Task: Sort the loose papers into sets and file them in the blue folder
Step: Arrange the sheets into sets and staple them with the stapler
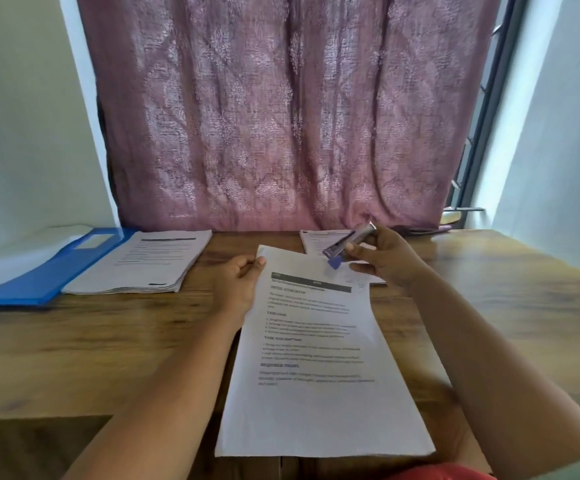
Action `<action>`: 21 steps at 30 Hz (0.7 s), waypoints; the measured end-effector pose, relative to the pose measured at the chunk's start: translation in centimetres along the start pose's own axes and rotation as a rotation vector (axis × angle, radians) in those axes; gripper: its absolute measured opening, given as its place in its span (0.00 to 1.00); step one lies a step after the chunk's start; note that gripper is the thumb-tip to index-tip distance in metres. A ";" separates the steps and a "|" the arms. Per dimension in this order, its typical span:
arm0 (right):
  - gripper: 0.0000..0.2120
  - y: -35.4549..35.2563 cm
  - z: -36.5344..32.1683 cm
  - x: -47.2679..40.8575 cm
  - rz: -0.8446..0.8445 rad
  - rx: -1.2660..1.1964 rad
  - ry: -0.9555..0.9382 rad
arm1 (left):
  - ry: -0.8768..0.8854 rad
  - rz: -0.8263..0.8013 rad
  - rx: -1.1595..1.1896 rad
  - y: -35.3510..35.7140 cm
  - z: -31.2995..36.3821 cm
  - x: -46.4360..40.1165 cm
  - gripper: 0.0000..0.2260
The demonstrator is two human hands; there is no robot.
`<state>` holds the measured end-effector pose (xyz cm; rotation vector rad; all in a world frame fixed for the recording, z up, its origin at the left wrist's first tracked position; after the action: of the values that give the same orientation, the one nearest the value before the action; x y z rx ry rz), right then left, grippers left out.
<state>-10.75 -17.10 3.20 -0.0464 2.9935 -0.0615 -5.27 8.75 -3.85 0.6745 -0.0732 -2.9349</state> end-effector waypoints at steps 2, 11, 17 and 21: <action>0.11 1.5 -0.8 -1.3 -0.055 0.054 -0.063 | 0.026 -0.003 -0.035 0.1 0.1 0.1 0.03; 0.13 4.7 -1.4 -5.5 -0.122 0.169 -0.193 | 0.096 -0.020 -0.045 0.3 0.6 0.4 0.02; 0.13 4.6 -0.6 -5.9 -0.160 0.122 -0.181 | 0.150 -0.012 -0.086 0.6 1.4 0.5 0.05; 0.15 4.1 -0.5 -6.0 -0.172 0.101 -0.200 | 0.165 -0.008 -0.104 0.6 1.4 0.5 0.04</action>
<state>-5.05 -12.77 4.42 -0.2816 2.7748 -0.2131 -6.28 8.11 -2.79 0.8979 0.0982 -2.8542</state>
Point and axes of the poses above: each hand's wrist, its own x-axis away from the middle knuckle, its own y-axis out of the palm, z = x × y, the point moved 4 cm from there along -x, towards the middle knuckle, and after that the axes turned 5 degrees about y, right-handed, at the moved point
